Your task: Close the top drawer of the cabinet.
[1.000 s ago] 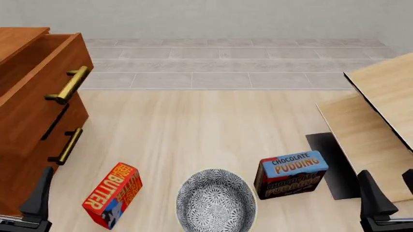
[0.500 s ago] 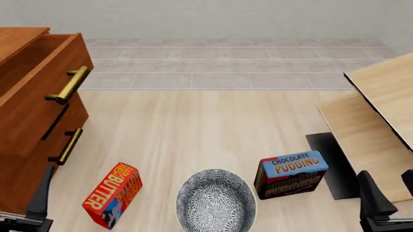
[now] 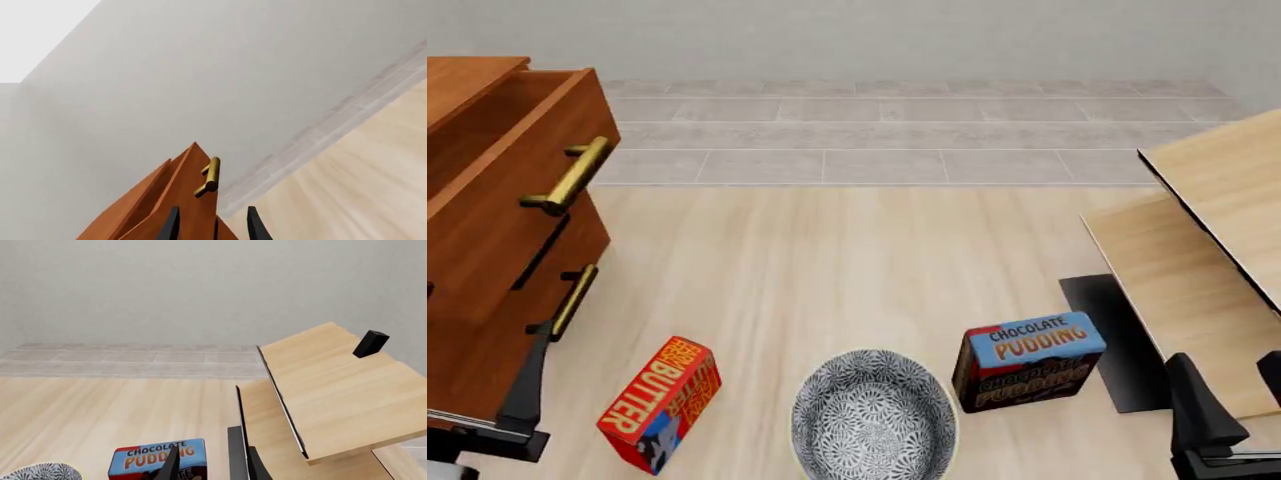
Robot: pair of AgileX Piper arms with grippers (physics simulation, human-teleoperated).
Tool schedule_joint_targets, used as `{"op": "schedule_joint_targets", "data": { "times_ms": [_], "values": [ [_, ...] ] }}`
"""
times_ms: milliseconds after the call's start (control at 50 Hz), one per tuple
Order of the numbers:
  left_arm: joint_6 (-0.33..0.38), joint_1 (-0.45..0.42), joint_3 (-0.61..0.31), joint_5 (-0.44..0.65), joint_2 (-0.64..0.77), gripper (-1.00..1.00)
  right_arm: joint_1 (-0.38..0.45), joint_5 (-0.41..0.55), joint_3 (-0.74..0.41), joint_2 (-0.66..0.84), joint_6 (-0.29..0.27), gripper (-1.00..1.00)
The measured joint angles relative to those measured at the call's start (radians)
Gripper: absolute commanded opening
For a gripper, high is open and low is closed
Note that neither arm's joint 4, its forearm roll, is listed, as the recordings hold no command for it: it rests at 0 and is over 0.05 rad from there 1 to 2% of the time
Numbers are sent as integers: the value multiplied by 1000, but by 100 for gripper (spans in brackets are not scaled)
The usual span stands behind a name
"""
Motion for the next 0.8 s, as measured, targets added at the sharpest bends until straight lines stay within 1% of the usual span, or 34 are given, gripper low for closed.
{"op": "schedule_joint_targets", "data": {
  "times_ms": [180, 480, 800],
  "values": [
    [32, -12, -3, -72, 67, 100, 2, 0, 0, 0, -1, 100],
    [65, -20, -11, -181, 183, 100, 9, 2, 1, 0, -6, 100],
    [111, -34, -41, -257, 286, 100, 14, 1, 1, -1, -10, 100]
  ]
}}
